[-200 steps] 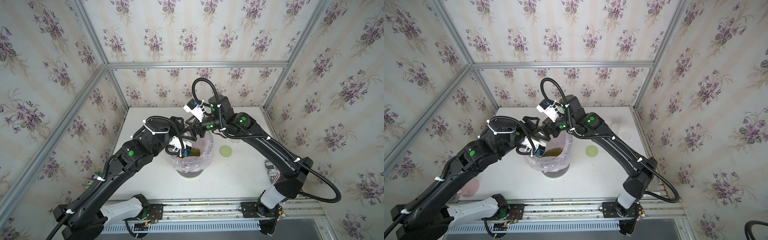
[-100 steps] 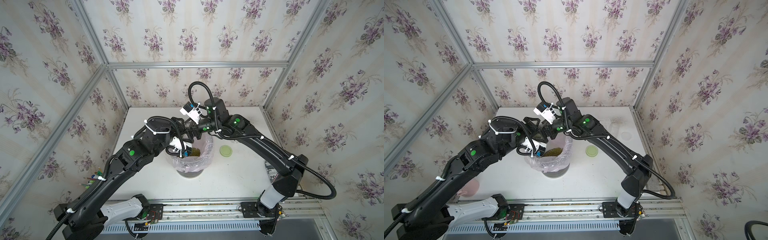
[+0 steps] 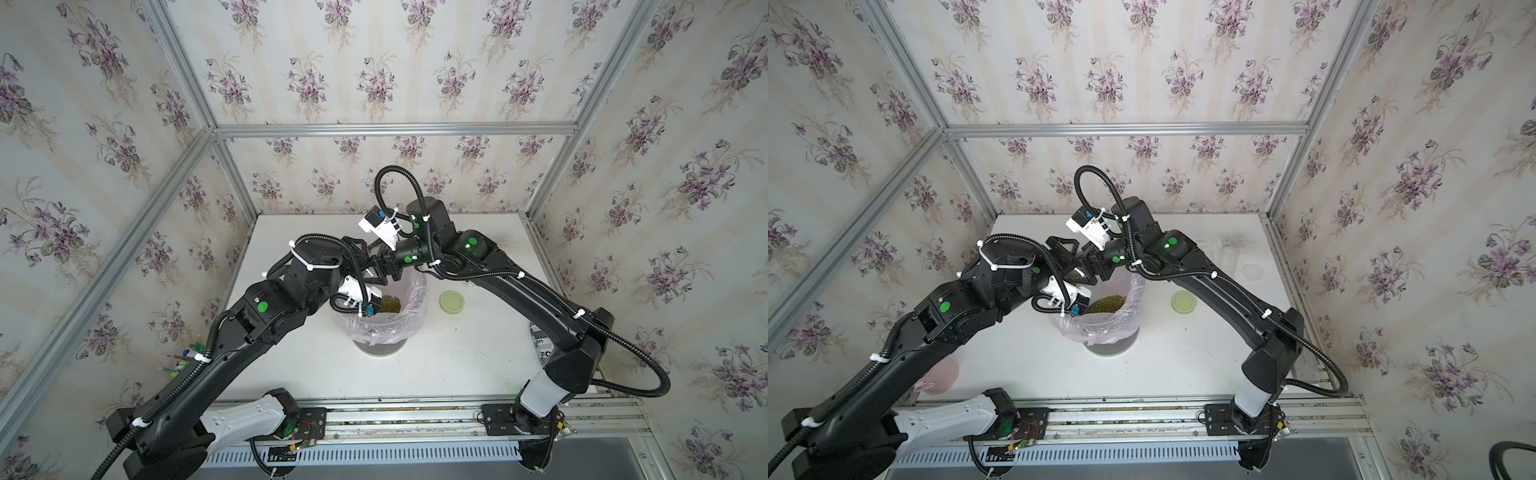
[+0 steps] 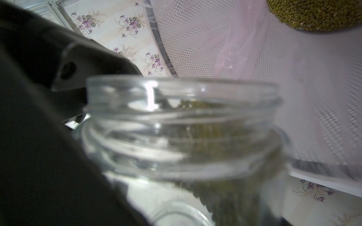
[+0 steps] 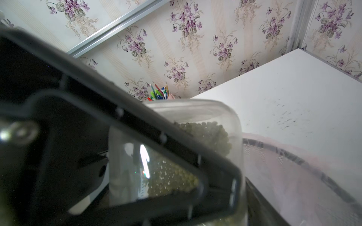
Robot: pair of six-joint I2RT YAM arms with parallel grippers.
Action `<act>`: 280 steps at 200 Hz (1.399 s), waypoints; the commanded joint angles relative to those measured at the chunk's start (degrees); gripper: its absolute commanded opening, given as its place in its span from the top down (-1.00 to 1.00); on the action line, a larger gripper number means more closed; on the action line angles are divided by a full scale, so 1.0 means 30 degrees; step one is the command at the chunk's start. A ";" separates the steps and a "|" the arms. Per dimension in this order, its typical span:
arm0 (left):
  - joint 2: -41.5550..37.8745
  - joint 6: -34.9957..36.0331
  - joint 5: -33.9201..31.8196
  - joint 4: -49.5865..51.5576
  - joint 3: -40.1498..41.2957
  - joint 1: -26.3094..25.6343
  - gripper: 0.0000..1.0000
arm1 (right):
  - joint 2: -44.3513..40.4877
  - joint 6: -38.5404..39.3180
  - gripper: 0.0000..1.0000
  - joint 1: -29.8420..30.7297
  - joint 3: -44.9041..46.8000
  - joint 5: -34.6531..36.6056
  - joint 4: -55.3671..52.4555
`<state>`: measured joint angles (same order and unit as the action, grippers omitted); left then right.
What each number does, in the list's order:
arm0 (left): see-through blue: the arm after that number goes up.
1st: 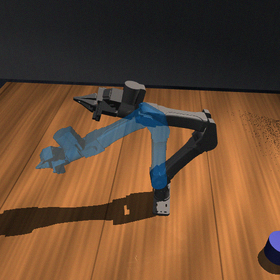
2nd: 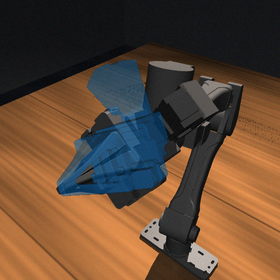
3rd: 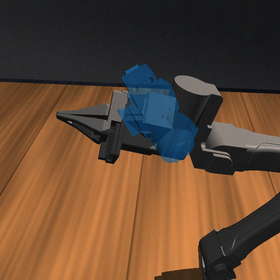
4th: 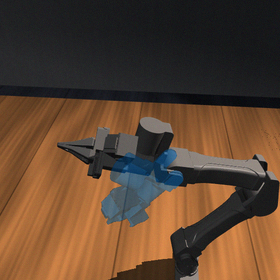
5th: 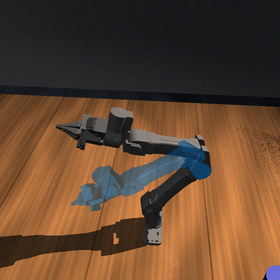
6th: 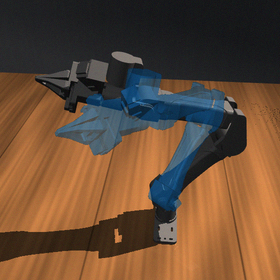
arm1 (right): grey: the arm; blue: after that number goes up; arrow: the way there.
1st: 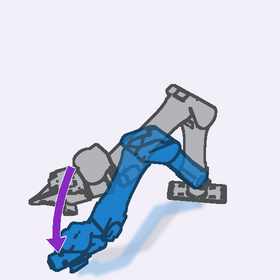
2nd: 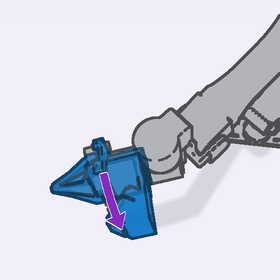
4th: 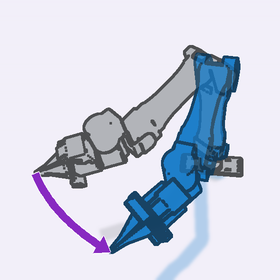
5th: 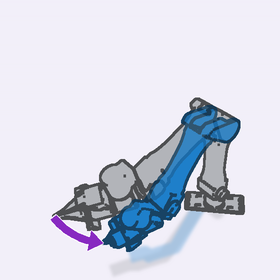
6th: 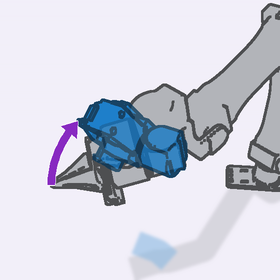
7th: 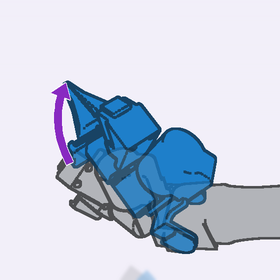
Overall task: Empty moldy mung beans from jars
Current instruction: Pour the moldy mung beans from the jar into the trash bin.
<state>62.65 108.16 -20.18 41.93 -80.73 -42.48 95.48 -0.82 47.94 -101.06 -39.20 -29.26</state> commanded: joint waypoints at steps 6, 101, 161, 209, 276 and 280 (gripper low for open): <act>-0.0069 0.0716 -0.0193 -0.2396 -0.0160 0.0042 1.00 | -0.0472 0.0476 -0.19 0.0132 0.0243 -0.0963 0.0260; 0.0180 0.0568 0.0166 -0.2815 -0.0511 0.0041 1.00 | -0.0130 0.0402 -0.77 0.0132 0.0588 -0.1212 0.0317; -0.0054 0.0524 -0.0243 -0.2830 -0.0249 0.0039 1.00 | -0.1165 0.0135 -0.90 0.0132 0.2045 -0.1403 0.1517; -0.0054 0.0466 -0.0219 -0.2901 -0.0299 0.0043 1.00 | -0.0294 0.0070 -0.91 0.0135 0.1334 -0.1457 0.0702; -0.0025 -0.0062 -0.0060 -0.3745 0.0067 0.0051 1.00 | 0.0283 -0.0397 -0.86 0.0132 0.1336 -0.2632 0.1067; -0.0025 -0.0052 -0.0090 -0.3752 0.0073 0.0047 1.00 | 0.0282 -0.0426 -0.84 0.0151 0.1328 -0.2740 0.1094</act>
<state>62.81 108.18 -20.01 43.27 -80.42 -42.41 95.85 -3.20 47.92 -97.36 -43.70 -24.23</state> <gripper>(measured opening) 0.869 0.934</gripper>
